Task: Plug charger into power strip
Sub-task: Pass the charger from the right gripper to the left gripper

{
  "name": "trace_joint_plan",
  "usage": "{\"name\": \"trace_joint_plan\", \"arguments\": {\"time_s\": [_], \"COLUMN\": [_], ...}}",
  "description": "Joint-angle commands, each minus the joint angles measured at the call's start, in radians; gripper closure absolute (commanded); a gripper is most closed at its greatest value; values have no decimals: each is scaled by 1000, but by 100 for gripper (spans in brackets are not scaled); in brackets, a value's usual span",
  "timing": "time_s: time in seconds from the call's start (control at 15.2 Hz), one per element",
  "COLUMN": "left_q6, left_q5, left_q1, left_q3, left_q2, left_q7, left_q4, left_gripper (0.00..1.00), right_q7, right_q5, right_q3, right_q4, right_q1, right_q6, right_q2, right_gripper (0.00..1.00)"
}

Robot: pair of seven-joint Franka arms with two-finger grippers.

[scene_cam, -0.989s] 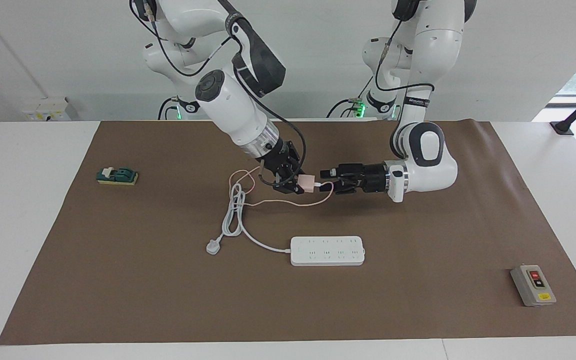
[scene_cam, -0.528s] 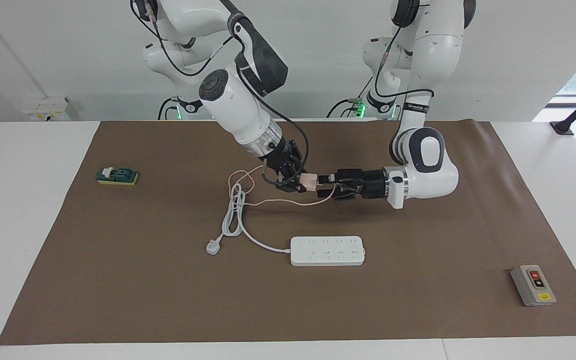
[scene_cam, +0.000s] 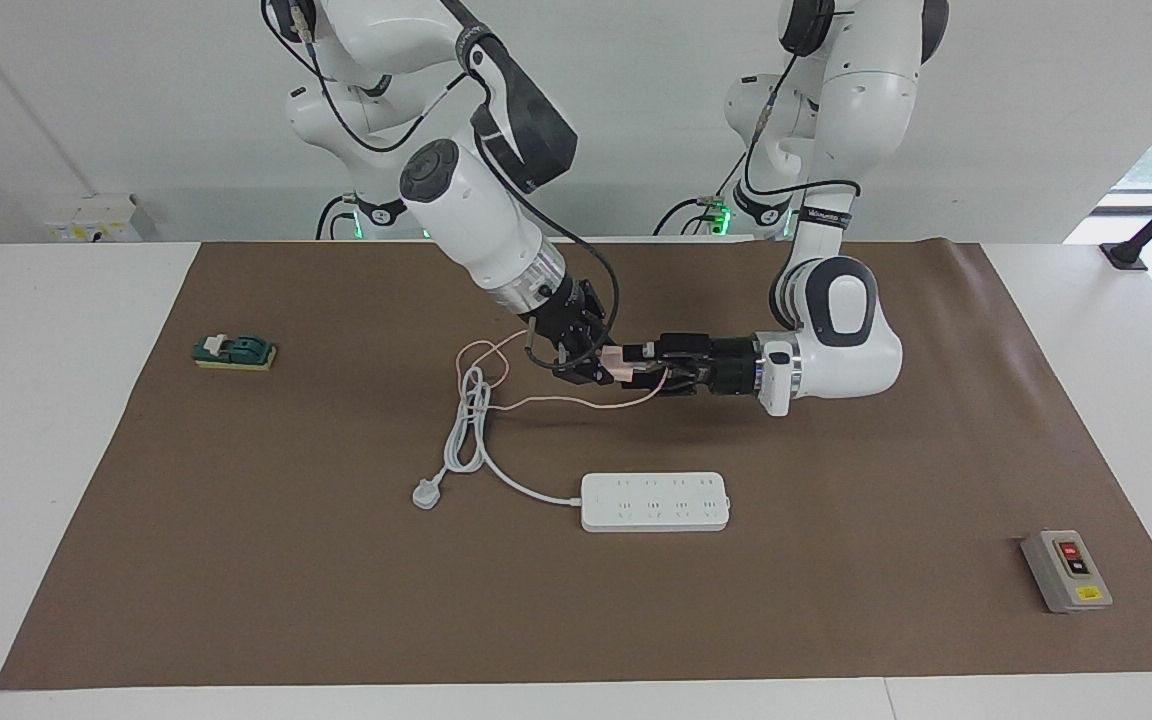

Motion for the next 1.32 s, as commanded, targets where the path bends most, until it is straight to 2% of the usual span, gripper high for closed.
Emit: {"name": "trace_joint_plan", "arguments": {"time_s": [0.0, 0.13, 0.33, 0.66, 0.86, 0.92, 1.06, 1.25], "left_q6": [-39, -41, -41, -36, -53, -58, -59, -55], "left_q5": [-6, -5, 14, 15, 24, 26, 40, 46], "left_q1": [-1, -1, -4, -4, 0, 2, 2, 3], "left_q3": [14, 16, 16, 16, 16, 16, 18, 22], "left_q2": [6, 6, 6, 6, 5, 5, 5, 6], "left_q7": [-3, -3, -3, -4, -4, -6, -4, -16], "left_q4": [6, 4, 1, 1, 6, 7, 9, 15], "left_gripper": [24, 35, 39, 53, 88, 97, 100, 100], "right_q7": [17, 17, 17, 17, 17, 17, 17, 17], "right_q5": [5, 4, 4, 4, 4, 4, 4, 4], "right_q3": [-2, -2, -2, -2, -2, -2, -2, -2], "right_q4": [-26, -23, -21, -20, -20, -20, -20, -18], "right_q1": [3, 3, 3, 3, 3, 3, 3, 3], "right_q6": [9, 8, 9, 13, 14, 14, 14, 14], "right_q2": [-20, -20, -20, -18, -18, -18, -18, -18], "right_gripper": [100, 100, 100, 100, 100, 100, 100, 100]}}
